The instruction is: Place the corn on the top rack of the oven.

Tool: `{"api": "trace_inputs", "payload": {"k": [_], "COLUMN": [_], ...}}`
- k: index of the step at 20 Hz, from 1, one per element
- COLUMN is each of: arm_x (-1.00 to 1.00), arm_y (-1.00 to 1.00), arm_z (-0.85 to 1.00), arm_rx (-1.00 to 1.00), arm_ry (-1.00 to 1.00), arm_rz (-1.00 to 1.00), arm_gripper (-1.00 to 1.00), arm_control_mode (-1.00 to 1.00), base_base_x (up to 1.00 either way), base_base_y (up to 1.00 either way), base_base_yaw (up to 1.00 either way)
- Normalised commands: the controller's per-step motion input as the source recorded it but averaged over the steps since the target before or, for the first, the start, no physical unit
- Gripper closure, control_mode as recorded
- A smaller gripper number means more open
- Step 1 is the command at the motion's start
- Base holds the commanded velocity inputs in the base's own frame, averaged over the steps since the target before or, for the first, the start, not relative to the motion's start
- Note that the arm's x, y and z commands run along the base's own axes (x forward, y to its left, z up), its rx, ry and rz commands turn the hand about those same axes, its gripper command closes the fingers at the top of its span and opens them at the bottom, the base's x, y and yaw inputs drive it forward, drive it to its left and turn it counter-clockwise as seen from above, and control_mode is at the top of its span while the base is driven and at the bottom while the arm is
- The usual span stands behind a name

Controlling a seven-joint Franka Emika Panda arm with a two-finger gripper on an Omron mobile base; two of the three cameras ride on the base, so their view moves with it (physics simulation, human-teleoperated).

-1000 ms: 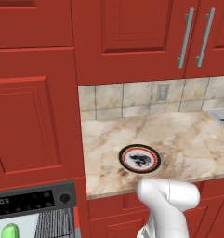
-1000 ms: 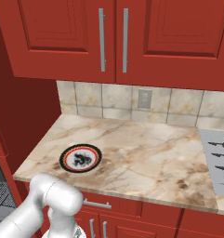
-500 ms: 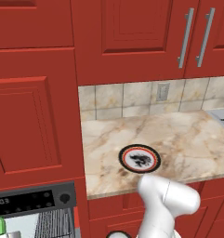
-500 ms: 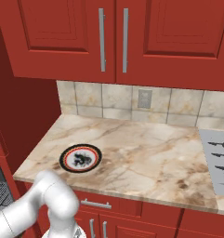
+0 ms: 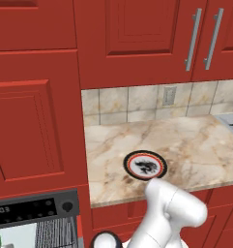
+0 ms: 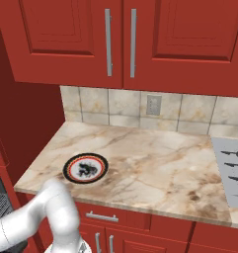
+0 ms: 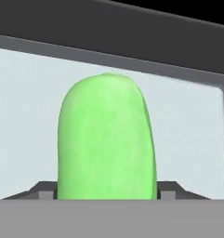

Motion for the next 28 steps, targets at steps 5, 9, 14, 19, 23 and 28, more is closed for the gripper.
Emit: {"api": "trace_inputs", "payload": {"k": [5,9,14,19,23,28], "arm_x": [0.21,0.17,0.17,0.15,0.0,0.0], "arm_y": [0.28,0.11,0.06,0.0,0.0,0.0], "arm_z": [-0.05,-0.18,-0.17,-0.02,-0.11,-0.03], "arm_rx": [0.0,0.0,0.0,0.0,0.02,0.01], "arm_ry": [0.06,0.08,0.04,0.0,-0.01,0.0], "arm_rz": [0.0,0.0,0.0,0.0,0.0,0.0], "arm_gripper": [1.0,1.0,1.0,1.0,1.0,-1.0], "arm_control_mode": [-1.0,-1.0,-1.0,-1.0,-1.0,-1.0], "base_base_x": [0.0,0.0,0.0,0.0,0.0,0.0], "base_base_y": [0.0,0.0,0.0,0.0,0.0,0.0], "base_base_yaw": [0.0,0.0,0.0,0.0,0.0,0.0]}}
